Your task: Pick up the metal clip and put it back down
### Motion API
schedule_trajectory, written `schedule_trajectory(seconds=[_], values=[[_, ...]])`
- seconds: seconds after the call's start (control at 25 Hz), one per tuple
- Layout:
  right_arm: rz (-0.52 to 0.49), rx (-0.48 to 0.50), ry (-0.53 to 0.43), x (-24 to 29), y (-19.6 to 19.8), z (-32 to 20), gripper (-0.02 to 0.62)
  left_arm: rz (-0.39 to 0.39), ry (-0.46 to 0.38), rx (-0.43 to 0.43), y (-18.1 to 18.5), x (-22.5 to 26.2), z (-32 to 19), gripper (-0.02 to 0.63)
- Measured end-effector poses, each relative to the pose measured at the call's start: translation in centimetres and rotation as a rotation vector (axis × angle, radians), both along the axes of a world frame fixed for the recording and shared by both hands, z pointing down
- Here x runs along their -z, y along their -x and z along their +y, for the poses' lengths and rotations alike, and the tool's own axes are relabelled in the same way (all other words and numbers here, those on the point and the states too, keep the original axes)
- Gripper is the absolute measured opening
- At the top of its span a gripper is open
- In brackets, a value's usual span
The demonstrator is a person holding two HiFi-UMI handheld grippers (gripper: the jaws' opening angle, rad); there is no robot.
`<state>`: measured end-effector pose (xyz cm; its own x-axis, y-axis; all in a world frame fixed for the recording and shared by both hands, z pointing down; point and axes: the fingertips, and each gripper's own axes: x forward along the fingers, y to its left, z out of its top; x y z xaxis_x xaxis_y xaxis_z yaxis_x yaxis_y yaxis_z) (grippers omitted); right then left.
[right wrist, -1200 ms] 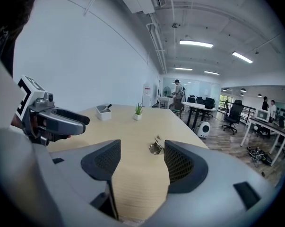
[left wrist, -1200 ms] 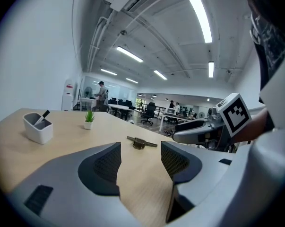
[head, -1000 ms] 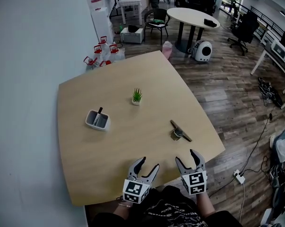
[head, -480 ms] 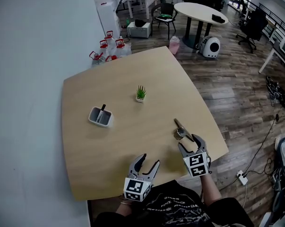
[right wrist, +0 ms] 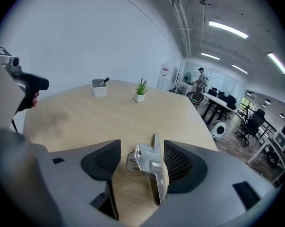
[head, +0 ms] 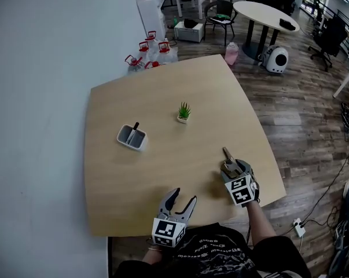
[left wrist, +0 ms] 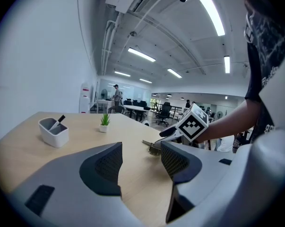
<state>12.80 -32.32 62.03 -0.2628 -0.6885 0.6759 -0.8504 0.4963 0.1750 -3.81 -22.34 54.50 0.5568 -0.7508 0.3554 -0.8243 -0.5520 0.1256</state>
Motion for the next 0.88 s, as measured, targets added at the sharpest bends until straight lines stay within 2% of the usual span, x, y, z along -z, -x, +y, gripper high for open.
schedule_trajectory(seconds=[0.4,0.52,0.76,0.88], values=[[0.058,0.05,0.113,-4.0,-1.0,-1.7,0.299,-0.034,0.004,0.065,0.1,-0.1,0.0,0.262],[0.076,0.084,0.14,-4.9,-1.0,-1.4,0.235,-0.035,0.006,0.088,0.2,-0.2,0.0,0.262],[0.154,0.117,0.03,-4.1,-1.0,-1.6,0.137,-0.032,0.015,0.107,0.0,-0.7,-0.2,0.262],[0.134,0.097,0.014,-3.6,-1.5,-1.5,0.103,-0.033,0.017,0.111,-0.1,-0.8,-0.1,0.261]])
